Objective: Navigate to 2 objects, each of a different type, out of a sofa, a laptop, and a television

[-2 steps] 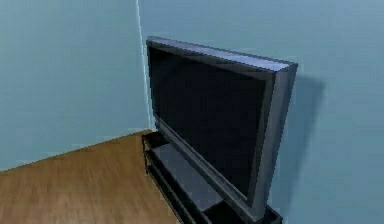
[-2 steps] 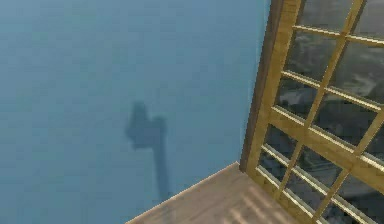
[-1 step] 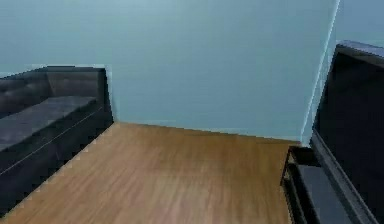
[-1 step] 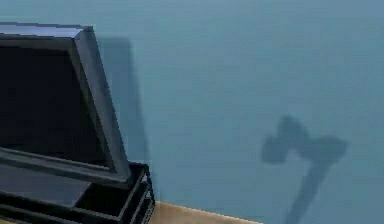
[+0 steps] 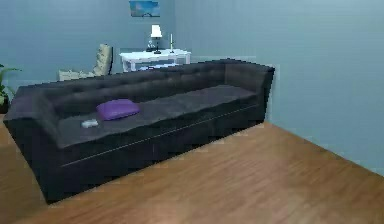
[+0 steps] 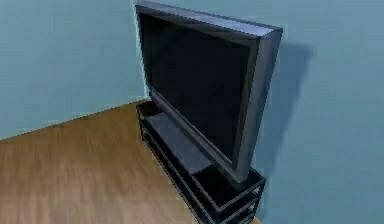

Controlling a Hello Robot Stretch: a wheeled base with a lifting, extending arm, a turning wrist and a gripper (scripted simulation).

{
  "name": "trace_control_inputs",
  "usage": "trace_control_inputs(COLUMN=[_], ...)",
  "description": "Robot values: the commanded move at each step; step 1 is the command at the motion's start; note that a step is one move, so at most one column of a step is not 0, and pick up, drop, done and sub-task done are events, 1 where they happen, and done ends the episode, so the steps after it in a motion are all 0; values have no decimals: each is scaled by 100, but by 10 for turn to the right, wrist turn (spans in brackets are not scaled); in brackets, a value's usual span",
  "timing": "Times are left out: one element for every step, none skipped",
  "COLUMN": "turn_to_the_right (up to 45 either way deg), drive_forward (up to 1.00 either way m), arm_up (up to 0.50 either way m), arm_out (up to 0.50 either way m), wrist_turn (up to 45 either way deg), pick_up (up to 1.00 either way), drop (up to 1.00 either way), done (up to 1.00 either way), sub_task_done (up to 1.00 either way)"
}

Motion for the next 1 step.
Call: trace_control_inputs(turn_to_the_right=[-300], drive_forward=[0], arm_up=[0], arm_out=[0], wrist_turn=[0], pick_up=[0], drop=[0], done=[0], sub_task_done=[0])
